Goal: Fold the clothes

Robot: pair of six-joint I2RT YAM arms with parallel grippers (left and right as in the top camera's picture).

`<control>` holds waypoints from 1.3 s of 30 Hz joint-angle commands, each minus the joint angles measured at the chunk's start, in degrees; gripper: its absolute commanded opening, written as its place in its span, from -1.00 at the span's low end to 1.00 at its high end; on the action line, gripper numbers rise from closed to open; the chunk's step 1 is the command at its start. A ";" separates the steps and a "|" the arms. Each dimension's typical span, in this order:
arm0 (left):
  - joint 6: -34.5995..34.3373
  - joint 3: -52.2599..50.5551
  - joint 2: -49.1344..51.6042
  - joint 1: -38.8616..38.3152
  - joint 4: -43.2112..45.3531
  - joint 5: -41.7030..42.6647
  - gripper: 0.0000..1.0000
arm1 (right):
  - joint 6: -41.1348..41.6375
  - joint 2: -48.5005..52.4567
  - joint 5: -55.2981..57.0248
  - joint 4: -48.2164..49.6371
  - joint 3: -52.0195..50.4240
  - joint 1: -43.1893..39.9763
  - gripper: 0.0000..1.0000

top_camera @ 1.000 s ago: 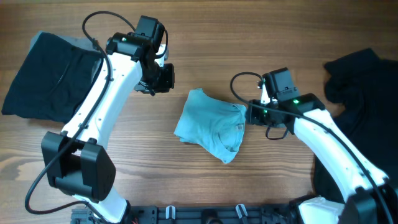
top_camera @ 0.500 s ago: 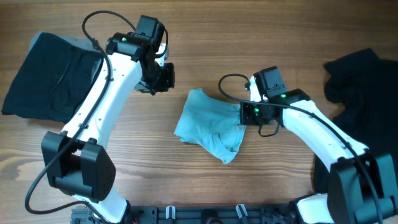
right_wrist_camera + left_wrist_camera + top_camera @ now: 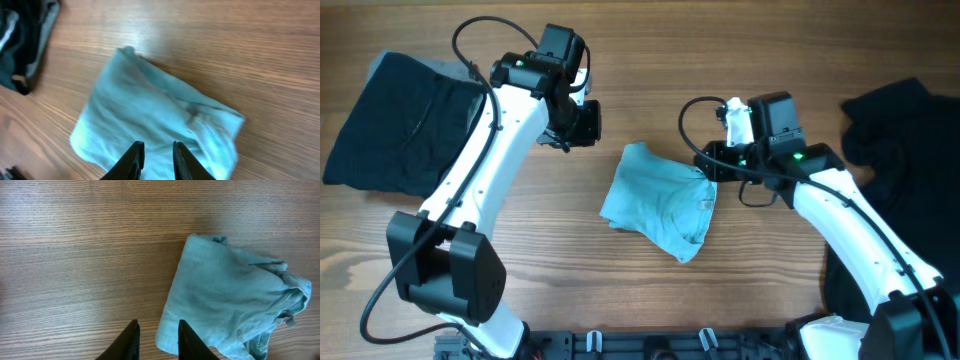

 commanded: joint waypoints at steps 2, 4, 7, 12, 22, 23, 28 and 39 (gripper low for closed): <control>-0.07 -0.52 0.46 -0.04 0.22 0.09 -0.51 | 4.55 6.73 1.92 2.99 0.42 3.50 -0.58; -0.07 -0.52 0.46 -0.04 0.33 0.11 -0.51 | 5.92 8.90 7.23 1.07 0.42 4.44 -0.62; -0.07 -0.52 0.46 -0.04 0.37 0.09 -0.50 | 14.34 10.45 22.53 -6.08 0.44 3.15 -0.91; -0.07 -0.52 0.46 -0.04 0.66 0.09 -0.49 | 20.87 6.71 26.69 -13.94 1.95 -5.07 -0.91; -0.07 -0.52 0.46 -0.04 1.01 0.11 -0.42 | -6.21 2.86 -3.45 -1.79 2.03 -1.64 -0.56; -0.07 -0.52 0.46 -0.04 1.01 0.11 -0.42 | -5.88 3.52 -0.39 -1.20 2.03 -0.74 -0.37; -0.07 -0.52 0.46 -0.04 0.94 0.11 -0.42 | -3.61 10.62 9.73 -0.39 2.03 3.04 -0.26; -0.04 -0.52 0.46 -0.04 0.98 0.09 -0.41 | 14.99 11.21 23.43 -4.46 2.10 -2.89 -0.91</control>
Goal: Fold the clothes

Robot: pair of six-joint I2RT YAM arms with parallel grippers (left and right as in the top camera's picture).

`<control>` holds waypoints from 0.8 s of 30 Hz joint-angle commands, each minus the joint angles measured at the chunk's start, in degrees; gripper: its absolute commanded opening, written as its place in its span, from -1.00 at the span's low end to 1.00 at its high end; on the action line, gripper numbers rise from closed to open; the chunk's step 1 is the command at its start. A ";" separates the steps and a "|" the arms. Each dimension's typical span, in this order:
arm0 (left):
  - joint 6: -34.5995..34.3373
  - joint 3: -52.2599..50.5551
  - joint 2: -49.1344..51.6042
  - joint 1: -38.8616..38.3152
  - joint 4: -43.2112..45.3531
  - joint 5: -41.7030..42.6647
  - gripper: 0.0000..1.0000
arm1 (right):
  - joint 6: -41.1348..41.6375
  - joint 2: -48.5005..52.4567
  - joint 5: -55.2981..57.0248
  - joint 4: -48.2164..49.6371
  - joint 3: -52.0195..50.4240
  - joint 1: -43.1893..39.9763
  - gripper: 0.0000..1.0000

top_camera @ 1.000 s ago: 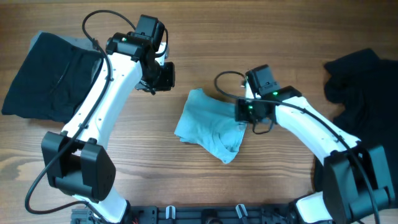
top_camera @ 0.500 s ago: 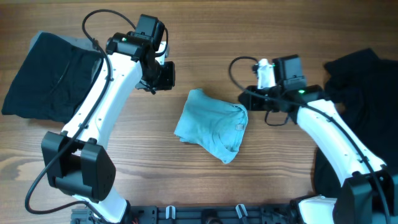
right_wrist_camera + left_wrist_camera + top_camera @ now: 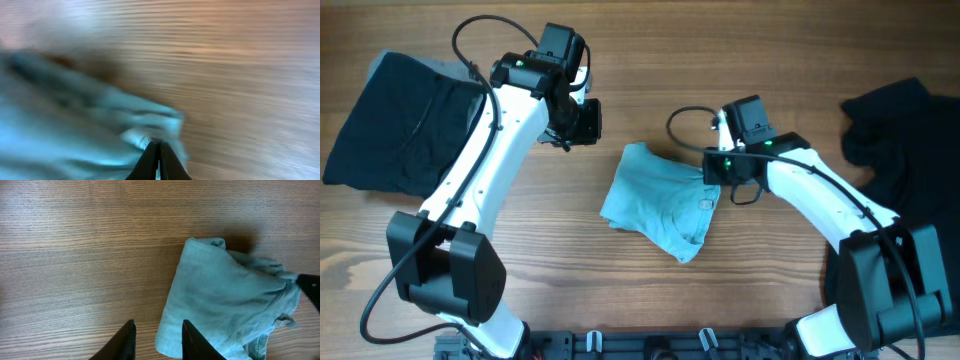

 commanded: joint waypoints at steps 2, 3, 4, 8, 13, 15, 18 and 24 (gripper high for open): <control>0.04 -0.52 0.46 -0.04 0.13 0.07 -0.41 | 12.02 -0.87 7.56 -3.91 0.79 -5.84 -0.91; 0.72 -0.52 0.46 -0.04 0.15 0.07 -0.41 | 11.28 -1.01 6.25 -4.42 0.79 -6.97 -0.74; 0.85 -0.52 0.46 -0.04 0.15 0.04 -0.40 | 8.20 -1.22 3.67 -4.59 0.79 -7.96 -0.42; 0.83 -0.52 0.46 -0.04 0.11 0.09 -0.17 | -4.31 -4.52 -5.18 -5.33 0.81 -8.81 -0.20; 1.01 -0.52 0.46 -0.04 -1.36 0.07 -0.14 | -19.96 -11.23 -27.80 -8.81 0.79 -8.20 -0.15; 1.01 -0.52 0.46 -0.04 -1.81 0.07 -0.12 | -20.39 -12.26 -28.22 -13.09 0.76 -6.38 -0.14; 1.01 -0.52 0.46 -0.04 -1.75 0.07 -0.03 | -20.65 -11.78 -23.87 -16.74 -1.57 -1.27 -0.09; 1.01 -0.52 0.46 -0.04 -1.77 0.07 -0.01 | 2.12 -10.91 -10.95 -19.37 -9.49 5.81 0.21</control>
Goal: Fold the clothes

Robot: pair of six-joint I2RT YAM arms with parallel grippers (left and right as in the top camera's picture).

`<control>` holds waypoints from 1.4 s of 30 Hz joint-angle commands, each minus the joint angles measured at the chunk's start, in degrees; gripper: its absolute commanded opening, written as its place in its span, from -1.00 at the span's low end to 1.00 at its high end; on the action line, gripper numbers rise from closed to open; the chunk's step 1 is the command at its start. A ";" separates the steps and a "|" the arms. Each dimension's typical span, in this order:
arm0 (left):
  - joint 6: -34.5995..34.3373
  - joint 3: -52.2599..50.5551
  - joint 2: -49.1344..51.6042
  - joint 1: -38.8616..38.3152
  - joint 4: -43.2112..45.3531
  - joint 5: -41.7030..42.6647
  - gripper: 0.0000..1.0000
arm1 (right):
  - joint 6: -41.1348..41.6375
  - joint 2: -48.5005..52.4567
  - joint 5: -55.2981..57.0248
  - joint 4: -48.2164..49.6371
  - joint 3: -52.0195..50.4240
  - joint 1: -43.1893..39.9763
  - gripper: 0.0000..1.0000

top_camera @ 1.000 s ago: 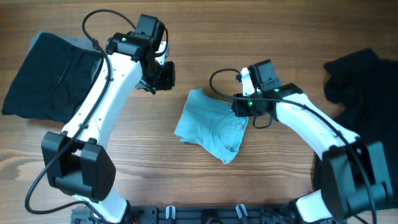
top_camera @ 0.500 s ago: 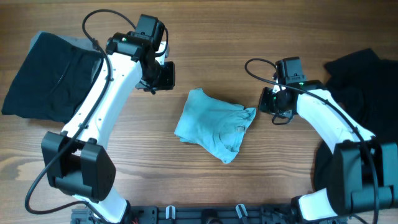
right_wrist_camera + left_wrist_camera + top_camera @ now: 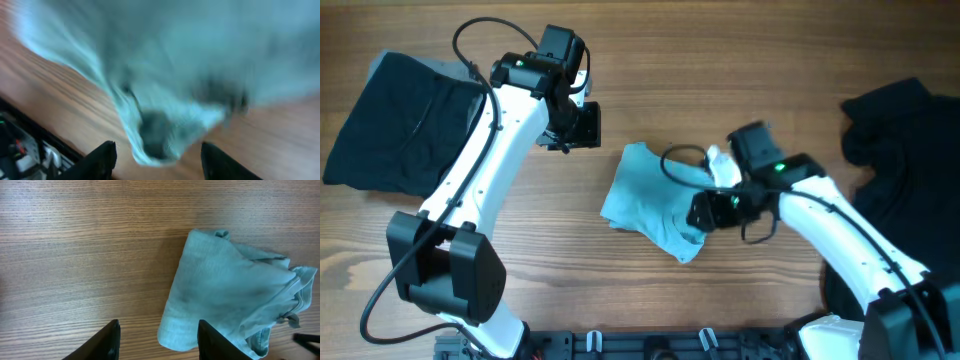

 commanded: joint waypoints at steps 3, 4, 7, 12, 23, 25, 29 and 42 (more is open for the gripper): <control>0.52 -0.50 0.46 -0.04 0.07 0.07 -0.01 | 15.02 0.79 3.78 -4.46 -5.11 0.96 0.36; 0.52 -0.50 0.46 -0.04 0.26 0.07 -0.01 | 14.93 0.79 1.16 -3.78 -5.68 1.01 0.37; 0.50 -0.50 0.46 -0.04 0.90 0.09 0.00 | 14.64 0.76 -5.49 -0.55 -6.97 1.01 0.21; 0.52 -0.50 0.46 -0.04 0.87 0.07 0.00 | 10.25 0.76 -8.66 0.68 -8.96 1.01 0.10; 0.50 -0.50 0.46 -0.04 1.03 0.07 0.00 | 12.83 0.79 -8.90 10.16 -9.40 5.55 -0.40; 0.50 -0.50 0.46 -0.04 0.94 0.09 0.01 | 14.12 0.79 -5.55 10.10 -9.40 6.25 -0.61; 0.50 -0.50 0.46 -0.04 0.85 0.09 0.00 | 16.76 0.76 2.32 8.76 -9.18 6.12 -0.92; 0.50 -0.50 0.46 -0.04 0.92 0.07 0.06 | 12.00 -3.41 24.02 0.72 1.20 6.12 -0.10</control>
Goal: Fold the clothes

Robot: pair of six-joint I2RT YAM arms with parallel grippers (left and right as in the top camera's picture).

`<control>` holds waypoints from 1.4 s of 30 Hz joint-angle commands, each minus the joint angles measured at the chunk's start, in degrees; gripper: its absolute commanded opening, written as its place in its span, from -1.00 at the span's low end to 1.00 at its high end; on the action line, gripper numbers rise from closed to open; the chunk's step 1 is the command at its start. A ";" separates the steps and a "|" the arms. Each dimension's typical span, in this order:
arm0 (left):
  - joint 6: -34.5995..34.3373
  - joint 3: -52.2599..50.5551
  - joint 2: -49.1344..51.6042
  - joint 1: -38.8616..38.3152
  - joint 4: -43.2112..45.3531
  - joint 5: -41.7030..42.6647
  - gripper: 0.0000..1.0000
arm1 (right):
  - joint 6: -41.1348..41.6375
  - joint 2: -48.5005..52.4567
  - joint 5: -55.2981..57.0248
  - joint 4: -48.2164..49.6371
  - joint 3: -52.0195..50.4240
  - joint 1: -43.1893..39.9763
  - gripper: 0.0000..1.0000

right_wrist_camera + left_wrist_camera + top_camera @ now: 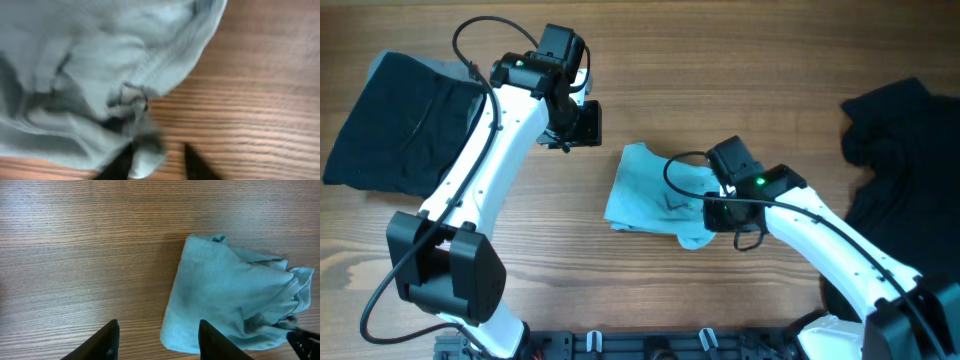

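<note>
A crumpled teal garment point(655, 200) lies at the table's middle; the left wrist view shows its smooth left edge point(200, 305). My left gripper point(578, 122) hovers up and to the left of it, open wide point(159, 342), with nothing between its fingers. My right gripper point(720, 212) is at the garment's lower right edge. In the blurred right wrist view its jaws point(157, 164) stand apart, with a bunched teal fold point(145, 152) against the left finger and bare wood beside the right one.
A folded black garment point(395, 125) lies at the far left. A pile of loose black clothes point(900, 130) fills the right edge. The table's front rail point(650, 345) runs along the bottom.
My right gripper has shifted slightly up and right along the garment's lower right edge, and its jaws stand closer together. The garment's hanging lower corner has drawn up. The left arm has not moved.
At first both grippers were nearly shut, the right one by the garment's upper right edge. Then the right gripper was shut at that edge. Then both were open wide, the right one at the lower right side. Now a fold sits between its narrower jaws.
</note>
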 commanded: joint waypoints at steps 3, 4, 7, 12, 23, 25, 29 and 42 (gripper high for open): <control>0.52 -0.50 0.46 -0.04 0.02 0.07 0.08 | -3.74 -2.21 -1.29 -3.91 1.36 0.07 -0.08; 0.50 -0.50 0.46 -0.04 0.02 0.07 0.08 | -3.72 -2.21 -1.92 -4.28 1.36 0.07 -0.07; 0.52 -0.50 0.46 -0.07 -0.74 1.27 0.22 | 1.20 -2.21 -2.03 -4.11 1.36 -0.11 -0.02; 3.69 -4.52 0.57 -0.07 0.13 7.17 0.54 | 10.43 -2.21 -6.75 -0.04 1.38 -8.13 0.04; 9.77 -26.60 0.57 -3.17 21.92 29.73 0.91 | 0.79 -2.21 -25.24 6.38 1.38 -22.75 0.11; 9.79 -30.75 0.57 -5.35 29.59 29.94 0.90 | 0.79 -2.21 -25.24 6.38 1.38 -22.75 0.11; 9.75 -34.97 0.57 -7.98 35.91 29.29 0.81 | 0.76 -2.21 -26.34 6.08 1.38 -22.75 0.11; -1.86 -35.32 0.55 2.86 43.52 34.42 0.45 | -1.07 -2.21 -28.22 5.46 1.38 -22.75 0.09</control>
